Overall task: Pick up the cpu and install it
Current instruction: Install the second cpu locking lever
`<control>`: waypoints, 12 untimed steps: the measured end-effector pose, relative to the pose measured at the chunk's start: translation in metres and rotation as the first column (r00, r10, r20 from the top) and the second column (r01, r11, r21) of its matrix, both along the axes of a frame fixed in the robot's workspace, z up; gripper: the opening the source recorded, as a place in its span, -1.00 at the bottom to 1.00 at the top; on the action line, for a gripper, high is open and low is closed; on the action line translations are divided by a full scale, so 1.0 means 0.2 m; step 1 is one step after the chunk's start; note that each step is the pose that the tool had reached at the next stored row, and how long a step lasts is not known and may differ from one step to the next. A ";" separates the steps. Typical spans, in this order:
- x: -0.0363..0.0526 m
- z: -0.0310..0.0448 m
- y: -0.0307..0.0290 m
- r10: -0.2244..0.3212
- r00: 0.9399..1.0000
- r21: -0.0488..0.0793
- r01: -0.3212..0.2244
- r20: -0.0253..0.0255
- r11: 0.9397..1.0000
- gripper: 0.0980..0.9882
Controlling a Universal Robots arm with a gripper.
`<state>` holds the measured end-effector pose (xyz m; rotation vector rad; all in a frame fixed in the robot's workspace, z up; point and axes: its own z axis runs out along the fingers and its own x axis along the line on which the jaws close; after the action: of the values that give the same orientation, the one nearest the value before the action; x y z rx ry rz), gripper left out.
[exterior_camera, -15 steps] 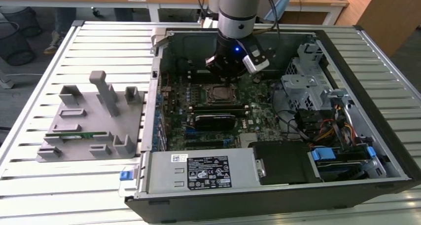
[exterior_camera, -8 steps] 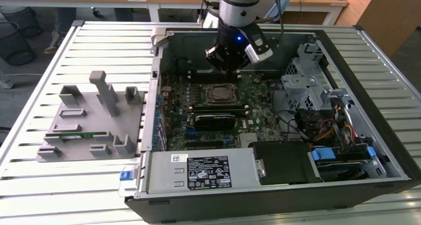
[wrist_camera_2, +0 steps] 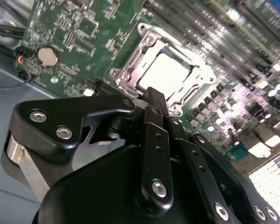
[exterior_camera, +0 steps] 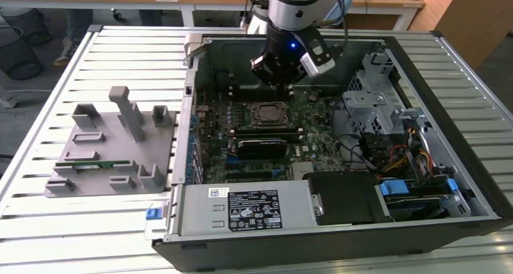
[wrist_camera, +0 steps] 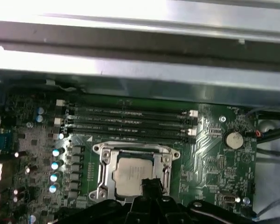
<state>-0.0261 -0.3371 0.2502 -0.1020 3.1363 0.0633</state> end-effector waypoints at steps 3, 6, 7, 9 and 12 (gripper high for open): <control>0.000 0.000 -0.047 -0.001 1.000 0.000 0.001 -0.002 1.000 -0.98; 0.000 0.000 -0.091 -0.001 1.000 0.000 0.001 -0.004 1.000 -0.98; 0.000 0.000 -0.105 -0.001 1.000 0.000 0.001 -0.005 1.000 -0.98; 0.000 0.000 -0.137 -0.001 1.000 0.000 0.001 -0.006 1.000 -0.98; 0.000 -0.002 -0.175 -0.001 1.000 0.000 0.001 -0.008 1.000 -0.98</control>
<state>-0.0261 -0.3721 0.2497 -0.1002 3.1442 0.0638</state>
